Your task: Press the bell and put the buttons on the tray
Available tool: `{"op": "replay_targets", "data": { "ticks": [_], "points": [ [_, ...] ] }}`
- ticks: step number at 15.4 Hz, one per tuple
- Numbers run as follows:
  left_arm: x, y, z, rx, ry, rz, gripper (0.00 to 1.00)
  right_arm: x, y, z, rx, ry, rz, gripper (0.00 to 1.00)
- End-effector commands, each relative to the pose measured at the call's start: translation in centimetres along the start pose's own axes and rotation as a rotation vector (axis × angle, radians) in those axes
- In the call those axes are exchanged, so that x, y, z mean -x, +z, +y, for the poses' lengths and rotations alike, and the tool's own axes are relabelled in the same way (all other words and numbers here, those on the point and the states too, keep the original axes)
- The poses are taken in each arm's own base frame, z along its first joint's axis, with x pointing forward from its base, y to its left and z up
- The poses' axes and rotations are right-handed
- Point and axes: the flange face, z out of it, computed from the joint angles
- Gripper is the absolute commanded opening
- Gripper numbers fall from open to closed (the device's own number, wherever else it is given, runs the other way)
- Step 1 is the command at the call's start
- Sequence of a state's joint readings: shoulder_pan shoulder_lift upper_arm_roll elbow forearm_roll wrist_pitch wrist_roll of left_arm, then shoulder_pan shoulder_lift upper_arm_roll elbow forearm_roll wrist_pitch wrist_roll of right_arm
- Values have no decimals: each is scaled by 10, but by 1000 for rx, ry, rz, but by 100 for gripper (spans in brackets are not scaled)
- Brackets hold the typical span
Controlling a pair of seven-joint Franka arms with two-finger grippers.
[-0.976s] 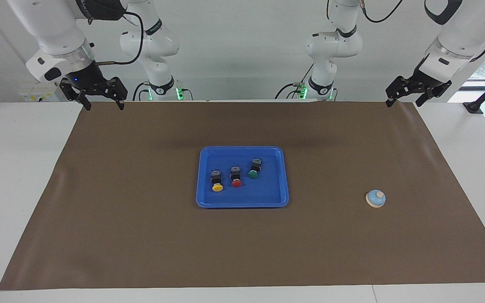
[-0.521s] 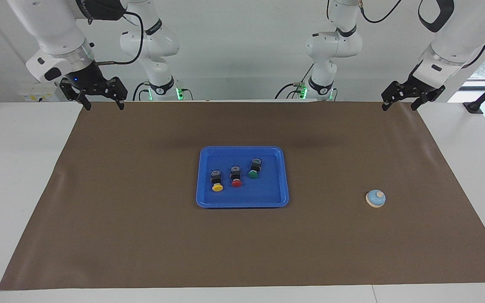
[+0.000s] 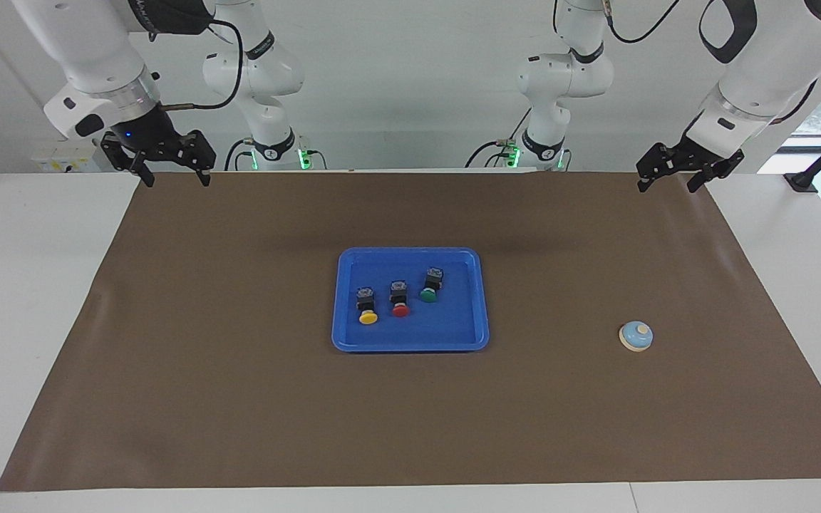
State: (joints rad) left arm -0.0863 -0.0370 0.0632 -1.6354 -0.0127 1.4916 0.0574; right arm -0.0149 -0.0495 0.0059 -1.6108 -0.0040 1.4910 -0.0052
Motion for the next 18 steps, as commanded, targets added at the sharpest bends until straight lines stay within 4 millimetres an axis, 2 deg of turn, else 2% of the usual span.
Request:
{"op": "replay_targets", "data": {
  "ticks": [1, 9, 18],
  "points": [
    [0, -5, 1, -7, -4, -9, 100, 6, 0, 2, 9, -17, -2, 100],
    [-3, -7, 1, -7, 2, 14, 100, 6, 0, 1, 7, -17, -2, 100],
    [-7, -20, 1, -13, 1, 74, 100, 6, 0, 1, 7, -17, -2, 100]
  ]
}}
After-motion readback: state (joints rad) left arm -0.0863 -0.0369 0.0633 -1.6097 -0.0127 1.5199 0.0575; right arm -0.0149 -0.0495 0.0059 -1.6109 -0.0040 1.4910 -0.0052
